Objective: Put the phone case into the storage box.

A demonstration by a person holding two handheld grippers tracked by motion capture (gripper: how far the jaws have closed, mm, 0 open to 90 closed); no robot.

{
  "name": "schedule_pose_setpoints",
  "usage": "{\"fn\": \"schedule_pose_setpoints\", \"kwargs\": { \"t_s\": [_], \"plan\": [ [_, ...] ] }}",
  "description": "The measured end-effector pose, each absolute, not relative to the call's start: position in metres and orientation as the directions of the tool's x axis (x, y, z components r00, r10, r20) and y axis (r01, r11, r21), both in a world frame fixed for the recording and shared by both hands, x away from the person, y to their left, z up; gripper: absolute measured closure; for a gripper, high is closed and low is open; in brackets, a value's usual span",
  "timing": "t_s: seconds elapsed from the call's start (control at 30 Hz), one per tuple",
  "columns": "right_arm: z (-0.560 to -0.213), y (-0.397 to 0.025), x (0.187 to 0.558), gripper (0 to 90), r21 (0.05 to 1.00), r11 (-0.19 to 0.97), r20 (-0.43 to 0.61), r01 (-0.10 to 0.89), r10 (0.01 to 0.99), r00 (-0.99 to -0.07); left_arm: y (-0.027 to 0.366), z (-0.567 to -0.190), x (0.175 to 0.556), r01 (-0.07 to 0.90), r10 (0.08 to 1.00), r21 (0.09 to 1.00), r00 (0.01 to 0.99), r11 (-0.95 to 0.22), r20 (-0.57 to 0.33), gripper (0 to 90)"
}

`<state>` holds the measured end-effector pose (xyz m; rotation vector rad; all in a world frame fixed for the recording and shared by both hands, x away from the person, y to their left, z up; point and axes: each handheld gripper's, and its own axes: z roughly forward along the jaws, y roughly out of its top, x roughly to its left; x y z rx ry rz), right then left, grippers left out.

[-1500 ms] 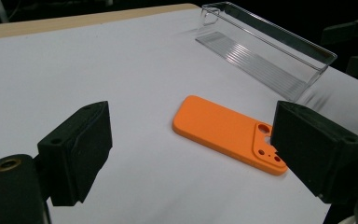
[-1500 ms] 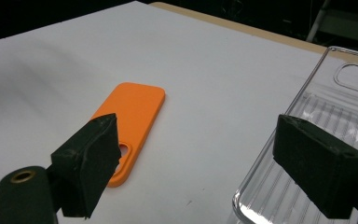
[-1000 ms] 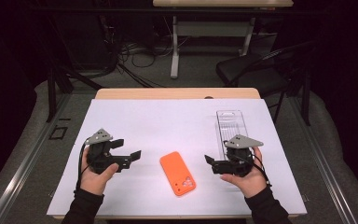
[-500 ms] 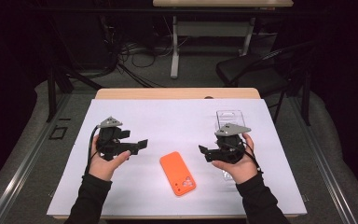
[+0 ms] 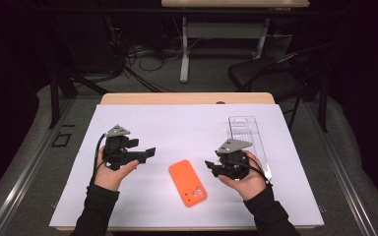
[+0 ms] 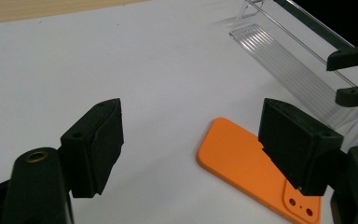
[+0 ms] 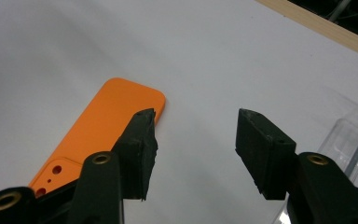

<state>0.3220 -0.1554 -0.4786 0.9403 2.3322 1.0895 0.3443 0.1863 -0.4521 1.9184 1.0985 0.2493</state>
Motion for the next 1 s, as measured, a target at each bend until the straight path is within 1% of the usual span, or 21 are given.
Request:
{"fn": "schedule_pose_setpoints", "kwargs": {
  "t_s": [0.13, 0.17, 0.23, 0.3, 0.33, 0.4, 0.53, 0.6, 0.63, 0.67, 0.73, 0.77, 0.8, 0.83, 1.0],
  "plan": [
    [-0.485, -0.147, 0.315, 48.1, 0.789, 0.518, -0.159, 0.33, 0.69, -0.706, 0.188, -0.453, 0.343, 0.6, 0.768, 0.769, 0.592, -0.219, -0.243, 25.2],
    [-0.485, -0.147, 0.315, 48.1, 0.789, 0.518, -0.159, 0.33, 0.69, -0.706, 0.188, -0.453, 0.343, 0.6, 0.768, 0.769, 0.592, -0.219, -0.243, 25.7],
    [-0.487, -0.142, 0.31, 49.4, 0.772, 0.521, -0.14, 0.364, 0.698, -0.702, 0.189, -0.454, 0.342, 0.608, 0.763, 0.763, 0.594, -0.218, -0.255, 26.1],
    [-0.489, -0.139, 0.307, 50.9, 0.775, 0.484, -0.094, 0.406, 0.724, -0.683, 0.188, -0.455, 0.342, 0.61, 0.758, 0.76, 0.599, -0.223, -0.258, 27.2],
    [-0.491, -0.138, 0.306, 52.5, 0.775, 0.487, -0.096, 0.404, 0.721, -0.686, 0.188, -0.455, 0.342, 0.61, 0.758, 0.76, 0.599, -0.223, -0.258, 27.6],
    [-0.496, -0.135, 0.305, 60.8, 0.761, 0.489, -0.074, 0.426, 0.718, -0.693, 0.186, -0.457, 0.341, 0.616, 0.752, 0.752, 0.605, -0.233, -0.262, 28.5],
    [-0.505, -0.131, 0.304, 73.4, 0.724, 0.514, -0.054, 0.461, 0.708, -0.705, 0.184, -0.459, 0.34, 0.619, 0.745, 0.745, 0.614, -0.249, -0.26, 30.4],
    [-0.51, -0.13, 0.304, 77.4, 0.699, 0.533, -0.052, 0.477, 0.703, -0.71, 0.184, -0.461, 0.339, 0.619, 0.746, 0.743, 0.614, -0.253, -0.258, 30.9],
    [-0.51, -0.13, 0.304, 77.4, 0.699, 0.533, -0.052, 0.477, 0.703, -0.71, 0.184, -0.461, 0.339, 0.619, 0.746, 0.743, 0.614, -0.253, -0.258, 31.2],
    [-0.514, -0.129, 0.304, 82.5, 0.685, 0.545, -0.055, 0.484, 0.7, -0.712, 0.184, -0.462, 0.339, 0.621, 0.745, 0.741, 0.615, -0.255, -0.259, 31.2],
    [-0.516, -0.13, 0.304, 85.4, 0.675, 0.549, -0.051, 0.493, 0.701, -0.711, 0.184, -0.463, 0.339, 0.622, 0.746, 0.74, 0.613, -0.254, -0.259, 31.2],
    [-0.516, -0.13, 0.304, 85.4, 0.675, 0.549, -0.051, 0.493, 0.701, -0.711, 0.184, -0.463, 0.339, 0.622, 0.746, 0.74, 0.613, -0.254, -0.259, 31.1],
    [-0.518, -0.132, 0.305, 88.9, 0.665, 0.553, -0.048, 0.503, 0.703, -0.71, 0.184, -0.464, 0.339, 0.626, 0.748, 0.738, 0.61, -0.252, -0.262, 31.1],
    [-0.518, -0.132, 0.304, 89.9, 0.661, 0.553, -0.044, 0.507, 0.703, -0.71, 0.184, -0.464, 0.339, 0.627, 0.749, 0.738, 0.608, -0.251, -0.263, 31.0],
    [-0.523, -0.134, 0.301, 90.0, 0.638, 0.565, -0.041, 0.524, 0.704, -0.709, 0.187, -0.464, 0.338, 0.627, 0.752, 0.738, 0.605, -0.248, -0.261, 31.1]
  ]
}}
